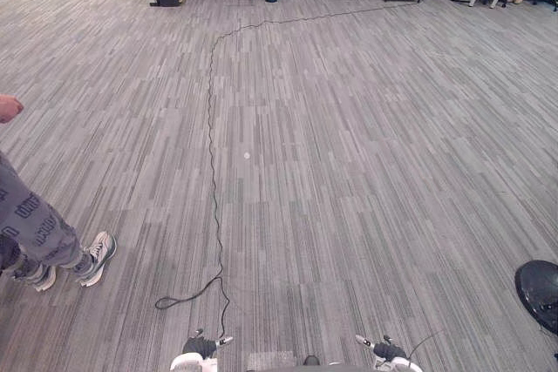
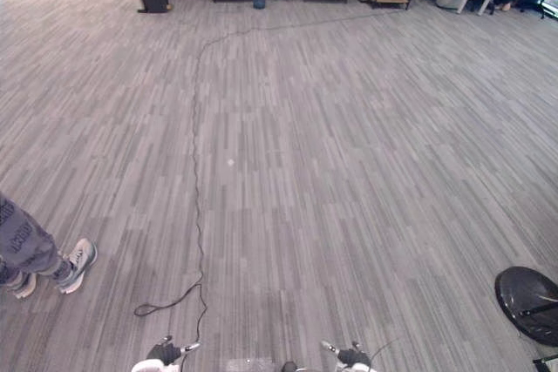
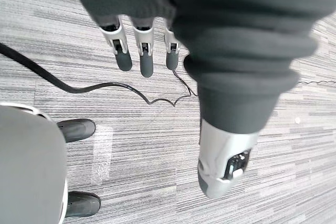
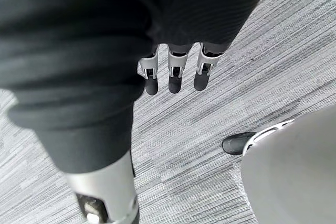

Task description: Pick up cushions and gather them together orderly.

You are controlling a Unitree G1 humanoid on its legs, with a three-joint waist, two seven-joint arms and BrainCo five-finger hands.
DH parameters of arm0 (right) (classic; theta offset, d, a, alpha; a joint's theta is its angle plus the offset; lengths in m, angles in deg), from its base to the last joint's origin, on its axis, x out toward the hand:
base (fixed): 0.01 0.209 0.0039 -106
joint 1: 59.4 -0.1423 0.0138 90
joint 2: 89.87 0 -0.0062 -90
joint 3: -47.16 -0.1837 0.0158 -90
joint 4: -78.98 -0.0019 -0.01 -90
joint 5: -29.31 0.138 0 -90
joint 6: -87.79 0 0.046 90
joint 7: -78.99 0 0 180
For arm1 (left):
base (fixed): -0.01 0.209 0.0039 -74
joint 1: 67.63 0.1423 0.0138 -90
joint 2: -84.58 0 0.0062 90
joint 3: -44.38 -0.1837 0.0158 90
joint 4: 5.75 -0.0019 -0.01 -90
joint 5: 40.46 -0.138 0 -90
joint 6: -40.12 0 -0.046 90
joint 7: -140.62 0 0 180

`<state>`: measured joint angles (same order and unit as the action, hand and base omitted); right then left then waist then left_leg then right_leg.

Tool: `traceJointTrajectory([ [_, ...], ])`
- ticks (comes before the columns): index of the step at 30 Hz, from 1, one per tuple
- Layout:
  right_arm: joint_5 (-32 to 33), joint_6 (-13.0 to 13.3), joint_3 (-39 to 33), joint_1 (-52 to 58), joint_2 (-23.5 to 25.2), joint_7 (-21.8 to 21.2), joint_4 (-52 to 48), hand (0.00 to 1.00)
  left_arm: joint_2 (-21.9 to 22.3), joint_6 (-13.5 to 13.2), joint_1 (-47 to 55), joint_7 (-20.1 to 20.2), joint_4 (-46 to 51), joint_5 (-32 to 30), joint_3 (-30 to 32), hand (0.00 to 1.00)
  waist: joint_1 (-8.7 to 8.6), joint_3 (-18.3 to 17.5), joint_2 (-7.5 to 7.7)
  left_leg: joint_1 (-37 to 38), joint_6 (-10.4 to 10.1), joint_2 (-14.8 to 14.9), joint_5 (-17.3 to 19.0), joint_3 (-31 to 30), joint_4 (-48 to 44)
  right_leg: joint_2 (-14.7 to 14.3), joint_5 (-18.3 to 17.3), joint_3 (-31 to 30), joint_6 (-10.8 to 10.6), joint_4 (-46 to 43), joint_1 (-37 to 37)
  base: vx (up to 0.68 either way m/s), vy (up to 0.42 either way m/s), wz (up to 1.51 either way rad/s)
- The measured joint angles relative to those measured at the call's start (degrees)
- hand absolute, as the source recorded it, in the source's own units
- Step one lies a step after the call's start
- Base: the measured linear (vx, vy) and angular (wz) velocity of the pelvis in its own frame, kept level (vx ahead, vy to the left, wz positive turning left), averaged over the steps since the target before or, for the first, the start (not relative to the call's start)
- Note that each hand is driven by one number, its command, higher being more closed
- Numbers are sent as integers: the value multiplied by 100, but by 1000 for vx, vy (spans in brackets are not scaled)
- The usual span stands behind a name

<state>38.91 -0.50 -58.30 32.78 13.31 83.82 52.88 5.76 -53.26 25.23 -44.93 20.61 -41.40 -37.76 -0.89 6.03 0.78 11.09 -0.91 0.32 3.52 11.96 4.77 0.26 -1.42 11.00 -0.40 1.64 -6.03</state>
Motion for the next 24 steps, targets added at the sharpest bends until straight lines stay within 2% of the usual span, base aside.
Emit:
traceJointTrajectory([
  [24,1,53,0,17,-20,1,-14,0,17,-10,0,10,1,1,-108,0,3,17,-94,95,-36,22,107,156,-14,-41,19,-167,4,122,-84,-6,-7,-3],
])
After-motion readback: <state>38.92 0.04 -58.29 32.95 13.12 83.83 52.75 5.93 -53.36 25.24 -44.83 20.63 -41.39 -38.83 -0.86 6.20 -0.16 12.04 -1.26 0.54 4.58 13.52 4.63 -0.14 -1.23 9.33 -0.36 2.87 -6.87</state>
